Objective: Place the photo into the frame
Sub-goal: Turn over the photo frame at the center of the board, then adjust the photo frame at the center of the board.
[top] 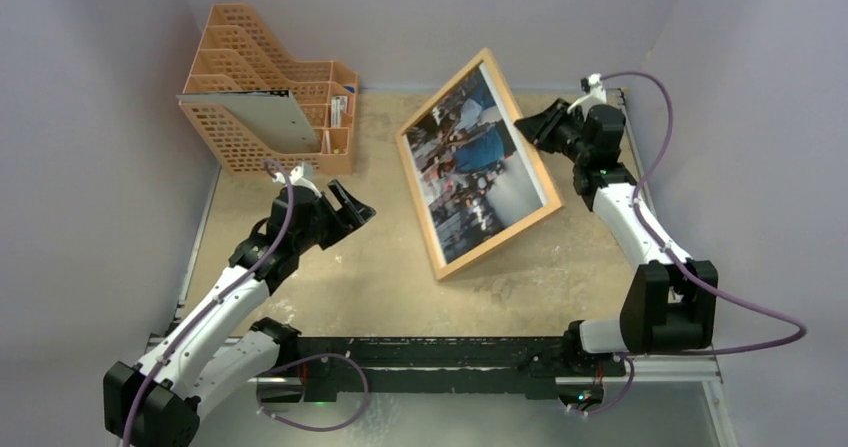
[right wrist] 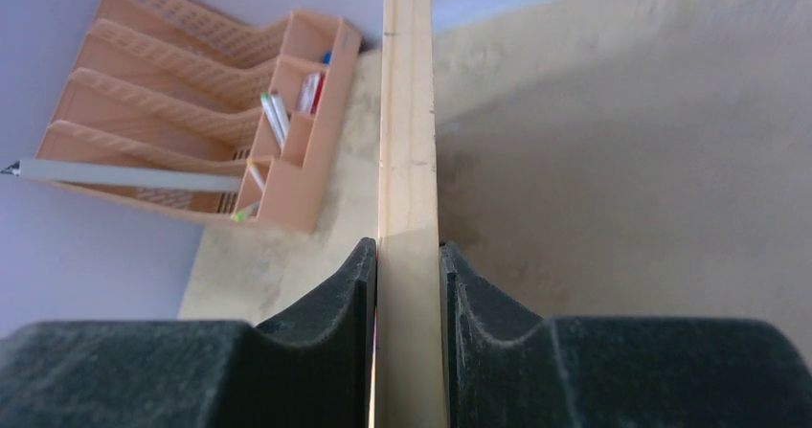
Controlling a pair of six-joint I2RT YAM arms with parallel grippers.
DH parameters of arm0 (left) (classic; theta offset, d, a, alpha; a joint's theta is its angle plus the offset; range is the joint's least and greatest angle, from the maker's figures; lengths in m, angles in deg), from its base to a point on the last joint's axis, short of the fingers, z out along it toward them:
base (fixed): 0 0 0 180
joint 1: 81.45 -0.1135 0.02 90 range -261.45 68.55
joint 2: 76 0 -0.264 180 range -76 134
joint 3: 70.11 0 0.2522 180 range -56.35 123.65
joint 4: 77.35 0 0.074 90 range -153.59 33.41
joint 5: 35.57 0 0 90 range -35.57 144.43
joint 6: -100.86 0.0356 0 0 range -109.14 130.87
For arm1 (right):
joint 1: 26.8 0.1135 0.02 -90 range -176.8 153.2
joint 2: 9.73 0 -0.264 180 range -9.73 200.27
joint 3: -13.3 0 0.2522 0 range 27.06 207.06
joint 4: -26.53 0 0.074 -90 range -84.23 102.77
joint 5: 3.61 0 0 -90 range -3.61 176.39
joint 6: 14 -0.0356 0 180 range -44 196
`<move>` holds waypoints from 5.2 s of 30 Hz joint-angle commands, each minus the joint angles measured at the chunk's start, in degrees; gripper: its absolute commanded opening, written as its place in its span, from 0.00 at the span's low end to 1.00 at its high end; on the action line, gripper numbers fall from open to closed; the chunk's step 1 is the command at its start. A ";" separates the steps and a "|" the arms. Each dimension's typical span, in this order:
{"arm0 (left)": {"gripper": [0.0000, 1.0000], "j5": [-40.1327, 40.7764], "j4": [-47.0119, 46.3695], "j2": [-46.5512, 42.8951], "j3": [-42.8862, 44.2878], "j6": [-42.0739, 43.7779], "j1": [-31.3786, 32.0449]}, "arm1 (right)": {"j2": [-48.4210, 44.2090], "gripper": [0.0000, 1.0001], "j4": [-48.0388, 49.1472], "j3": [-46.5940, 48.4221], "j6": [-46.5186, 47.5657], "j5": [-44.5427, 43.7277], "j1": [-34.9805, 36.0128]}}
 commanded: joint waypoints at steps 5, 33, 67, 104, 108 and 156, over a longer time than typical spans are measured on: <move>0.76 -1.64 -6.21 5.84 -2.99 2.63 -0.17 | -3.74 0.00 7.99 -14.26 -8.84 0.78 0.40; 0.77 6.78 -1.02 7.37 -11.61 3.66 -0.08 | -3.78 0.15 22.41 -45.94 -15.68 -1.58 0.32; 0.75 -9.28 1.50 6.55 -14.56 1.04 14.33 | 32.46 0.77 13.33 6.86 9.74 -4.54 1.81; 0.74 -2.02 -19.22 34.43 0.02 10.98 0.26 | 14.15 0.67 2.47 -17.26 3.97 -3.84 2.24; 0.74 -0.64 -19.65 39.62 5.63 12.36 0.27 | 8.25 0.64 3.25 -23.62 -0.58 -2.48 2.25; 0.75 -11.47 -14.35 47.92 13.63 13.77 0.10 | 21.51 0.82 -6.54 -9.05 8.56 -22.24 -1.54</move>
